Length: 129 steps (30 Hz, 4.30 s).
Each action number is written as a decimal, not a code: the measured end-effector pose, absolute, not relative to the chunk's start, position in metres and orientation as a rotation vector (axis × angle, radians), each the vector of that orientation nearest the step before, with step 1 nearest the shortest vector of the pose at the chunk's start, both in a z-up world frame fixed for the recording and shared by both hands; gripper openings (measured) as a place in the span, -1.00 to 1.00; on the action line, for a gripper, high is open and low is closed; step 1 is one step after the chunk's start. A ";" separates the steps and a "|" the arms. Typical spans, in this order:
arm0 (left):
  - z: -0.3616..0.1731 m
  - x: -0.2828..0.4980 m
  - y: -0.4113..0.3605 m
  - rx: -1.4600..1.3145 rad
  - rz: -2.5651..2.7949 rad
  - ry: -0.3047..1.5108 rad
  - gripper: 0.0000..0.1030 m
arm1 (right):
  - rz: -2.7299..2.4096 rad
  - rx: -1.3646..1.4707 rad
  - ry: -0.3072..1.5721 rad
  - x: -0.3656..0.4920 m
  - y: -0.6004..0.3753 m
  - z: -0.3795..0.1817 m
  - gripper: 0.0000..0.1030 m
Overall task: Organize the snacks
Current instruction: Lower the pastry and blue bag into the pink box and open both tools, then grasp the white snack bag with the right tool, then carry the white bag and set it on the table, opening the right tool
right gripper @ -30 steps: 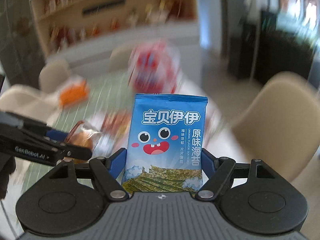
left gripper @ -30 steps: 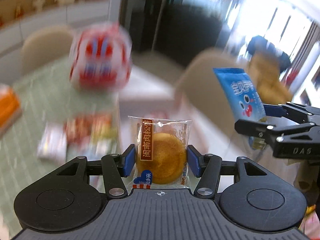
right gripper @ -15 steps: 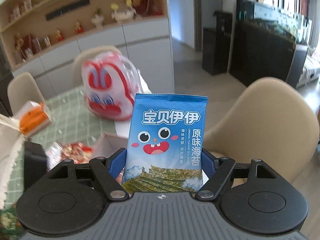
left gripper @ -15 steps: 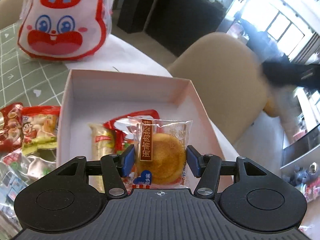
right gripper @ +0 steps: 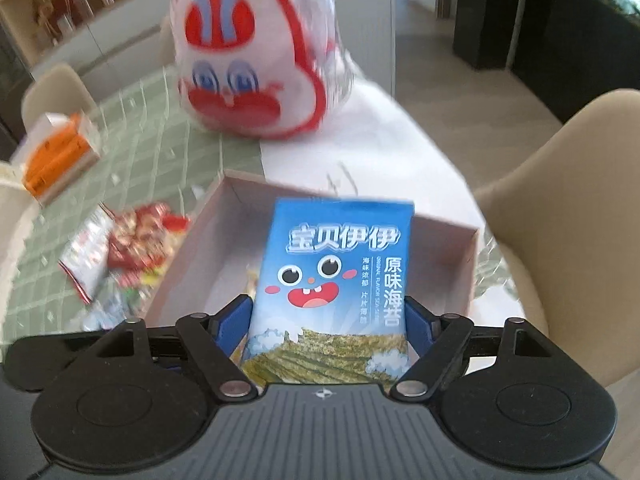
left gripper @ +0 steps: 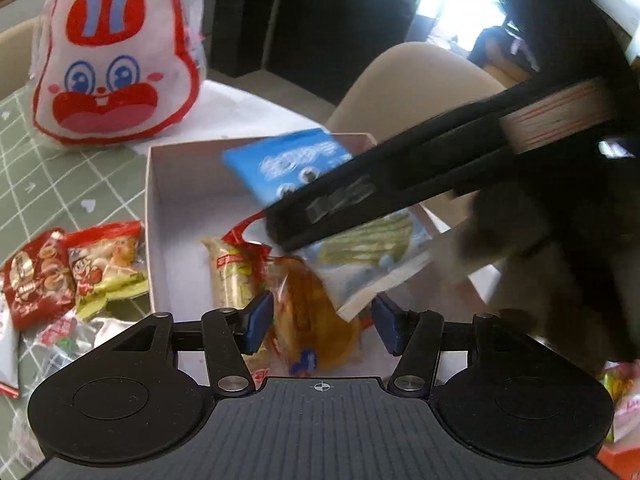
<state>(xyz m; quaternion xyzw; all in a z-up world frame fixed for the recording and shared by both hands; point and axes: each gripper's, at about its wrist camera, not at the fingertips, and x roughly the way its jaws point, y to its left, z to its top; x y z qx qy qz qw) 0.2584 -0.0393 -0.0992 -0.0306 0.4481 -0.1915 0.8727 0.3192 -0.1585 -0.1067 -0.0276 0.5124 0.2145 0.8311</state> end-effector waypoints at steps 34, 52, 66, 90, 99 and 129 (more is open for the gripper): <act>-0.102 0.221 0.187 -0.289 0.049 0.866 0.15 | 0.709 -0.128 0.849 0.200 -0.047 -0.061 0.54; -0.125 0.212 0.182 0.037 0.007 0.836 0.16 | 0.648 -0.082 0.985 0.314 0.039 -0.077 0.54; -0.116 0.110 0.244 -0.421 0.171 0.824 0.13 | 0.447 0.116 1.178 0.295 0.120 -0.120 0.55; -0.120 0.013 0.243 -0.580 0.252 0.805 0.13 | 0.703 -0.135 1.023 0.175 0.084 -0.083 0.48; -0.120 0.015 0.209 -0.603 0.212 0.833 0.13 | 0.772 -0.227 1.074 0.095 0.002 -0.101 0.48; -0.126 0.051 0.135 -0.498 0.110 0.912 0.13 | 0.636 -0.324 0.857 0.056 -0.086 -0.122 0.73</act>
